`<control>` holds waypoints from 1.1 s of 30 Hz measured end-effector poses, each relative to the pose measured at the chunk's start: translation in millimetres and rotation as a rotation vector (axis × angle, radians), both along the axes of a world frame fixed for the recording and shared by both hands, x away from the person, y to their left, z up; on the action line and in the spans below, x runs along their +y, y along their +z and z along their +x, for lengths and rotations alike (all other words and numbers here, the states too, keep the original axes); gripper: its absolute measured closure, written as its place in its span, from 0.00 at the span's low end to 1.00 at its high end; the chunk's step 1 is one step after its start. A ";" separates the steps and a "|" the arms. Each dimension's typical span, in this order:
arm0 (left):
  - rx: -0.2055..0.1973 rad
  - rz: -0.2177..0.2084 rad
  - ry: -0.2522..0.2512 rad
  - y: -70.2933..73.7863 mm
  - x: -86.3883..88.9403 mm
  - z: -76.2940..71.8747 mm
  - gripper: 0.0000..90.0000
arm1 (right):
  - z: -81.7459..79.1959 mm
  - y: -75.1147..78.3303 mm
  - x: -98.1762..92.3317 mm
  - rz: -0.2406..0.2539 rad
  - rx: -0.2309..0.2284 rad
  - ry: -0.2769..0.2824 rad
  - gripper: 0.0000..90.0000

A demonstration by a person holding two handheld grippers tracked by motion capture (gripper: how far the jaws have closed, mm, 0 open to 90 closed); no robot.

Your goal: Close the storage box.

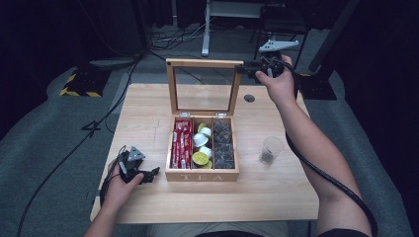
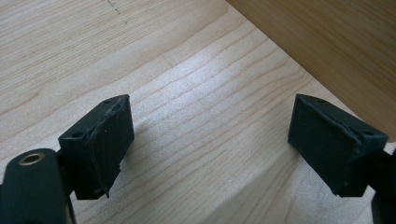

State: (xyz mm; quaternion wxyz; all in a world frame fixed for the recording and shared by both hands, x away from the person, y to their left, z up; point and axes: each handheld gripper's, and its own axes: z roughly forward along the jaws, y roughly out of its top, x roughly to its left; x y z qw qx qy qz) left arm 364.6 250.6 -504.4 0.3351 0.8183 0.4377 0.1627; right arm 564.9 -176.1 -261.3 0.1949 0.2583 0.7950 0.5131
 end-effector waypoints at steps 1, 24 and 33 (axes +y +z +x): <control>0.000 0.000 0.000 0.0 0.0 0.0 0.16 | -4.4 0.4 -0.6 -0.008 -0.010 0.009 0.74; 0.000 0.001 0.000 0.0 0.1 0.0 0.16 | -87.3 -13.4 -8.9 -0.092 -0.086 0.153 0.72; 0.000 0.001 0.000 0.0 0.0 0.1 0.16 | -116.9 -28.7 -7.9 -0.130 -0.112 0.177 0.69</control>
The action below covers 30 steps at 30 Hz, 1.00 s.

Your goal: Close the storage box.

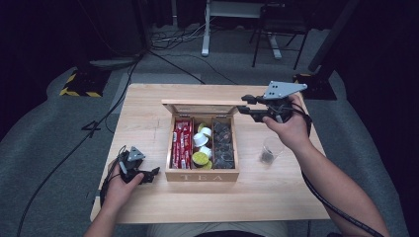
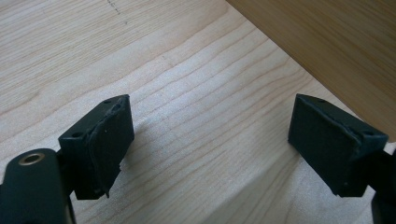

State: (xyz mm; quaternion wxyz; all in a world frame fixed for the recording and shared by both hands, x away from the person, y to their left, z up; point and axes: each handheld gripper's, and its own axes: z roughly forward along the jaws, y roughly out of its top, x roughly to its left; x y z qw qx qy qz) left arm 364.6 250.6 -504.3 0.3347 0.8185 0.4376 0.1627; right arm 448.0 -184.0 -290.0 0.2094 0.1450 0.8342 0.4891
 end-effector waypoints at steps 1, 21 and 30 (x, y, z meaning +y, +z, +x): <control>-0.001 0.000 0.000 0.0 0.0 0.0 0.16 | -2.5 -2.1 0.4 -0.005 0.000 0.003 0.69; 0.000 -0.001 0.002 0.0 -0.2 -0.2 0.16 | -48.2 -44.4 6.1 -0.066 -0.019 0.007 0.58; -0.001 -0.001 0.002 -0.1 -0.2 -0.2 0.16 | -68.7 -66.4 8.8 -0.103 -0.048 0.005 0.53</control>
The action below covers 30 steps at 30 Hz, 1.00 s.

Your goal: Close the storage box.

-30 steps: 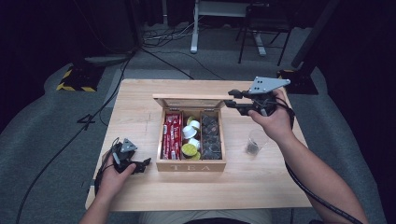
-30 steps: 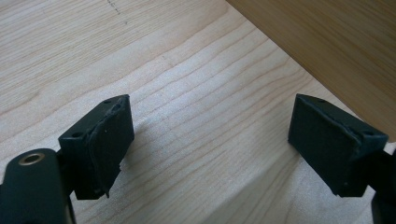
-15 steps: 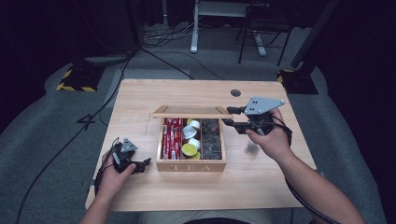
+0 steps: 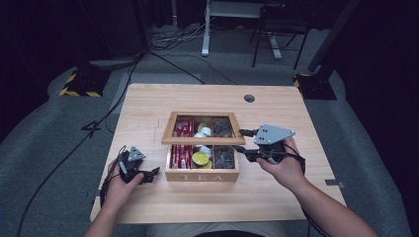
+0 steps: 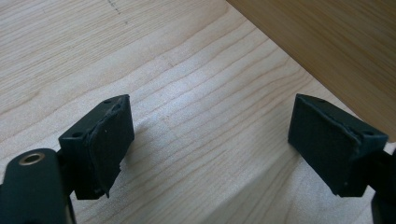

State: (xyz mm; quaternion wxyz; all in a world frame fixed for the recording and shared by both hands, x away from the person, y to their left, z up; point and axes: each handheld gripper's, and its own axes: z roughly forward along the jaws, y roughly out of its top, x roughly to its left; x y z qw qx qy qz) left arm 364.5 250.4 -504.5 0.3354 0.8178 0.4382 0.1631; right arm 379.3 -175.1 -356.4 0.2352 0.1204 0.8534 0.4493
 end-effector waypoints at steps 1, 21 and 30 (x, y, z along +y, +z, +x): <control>0.000 0.000 0.000 0.0 0.0 0.0 0.16 | -1.3 -2.0 -0.3 0.000 -0.002 0.000 0.52; 0.000 0.002 0.000 0.0 0.0 0.0 0.16 | -13.4 -33.0 -5.2 0.001 0.037 -0.032 0.47; 0.000 0.001 0.000 0.0 0.0 -0.1 0.16 | -19.7 -44.4 -4.2 -0.016 0.031 -0.046 0.47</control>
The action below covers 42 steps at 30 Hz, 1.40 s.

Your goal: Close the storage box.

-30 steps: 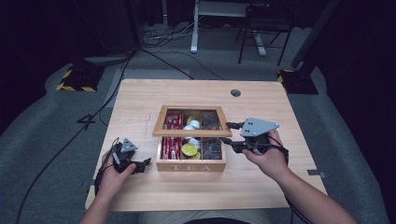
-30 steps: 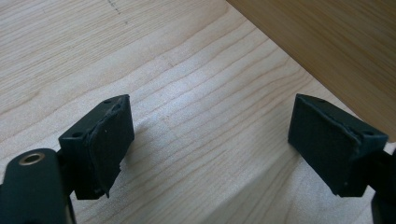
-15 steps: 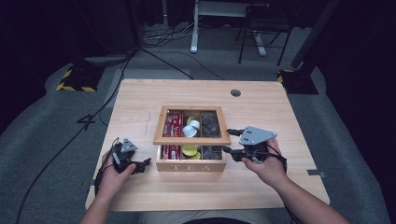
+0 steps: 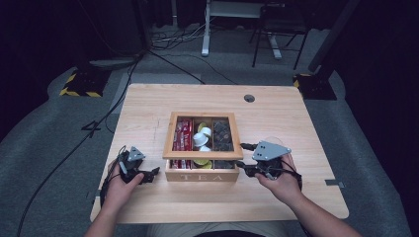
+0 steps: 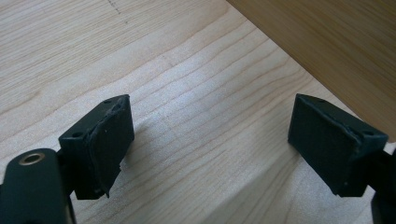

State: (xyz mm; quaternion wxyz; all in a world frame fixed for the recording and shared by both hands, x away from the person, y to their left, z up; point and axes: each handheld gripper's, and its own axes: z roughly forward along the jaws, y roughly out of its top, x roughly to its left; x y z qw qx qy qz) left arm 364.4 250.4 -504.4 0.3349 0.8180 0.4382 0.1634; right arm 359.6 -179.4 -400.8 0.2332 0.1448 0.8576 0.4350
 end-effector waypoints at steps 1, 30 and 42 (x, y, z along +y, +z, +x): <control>0.000 0.000 0.000 0.0 0.0 0.0 0.16 | -0.7 -1.3 0.2 -0.006 0.002 -0.001 0.47; 0.002 0.000 0.001 0.0 -0.1 -0.1 0.16 | -10.5 -18.9 2.3 -0.048 0.055 -0.030 0.47; 0.000 0.002 0.003 0.1 -0.3 0.1 0.16 | -10.7 -17.7 0.3 -0.031 0.110 -0.020 0.48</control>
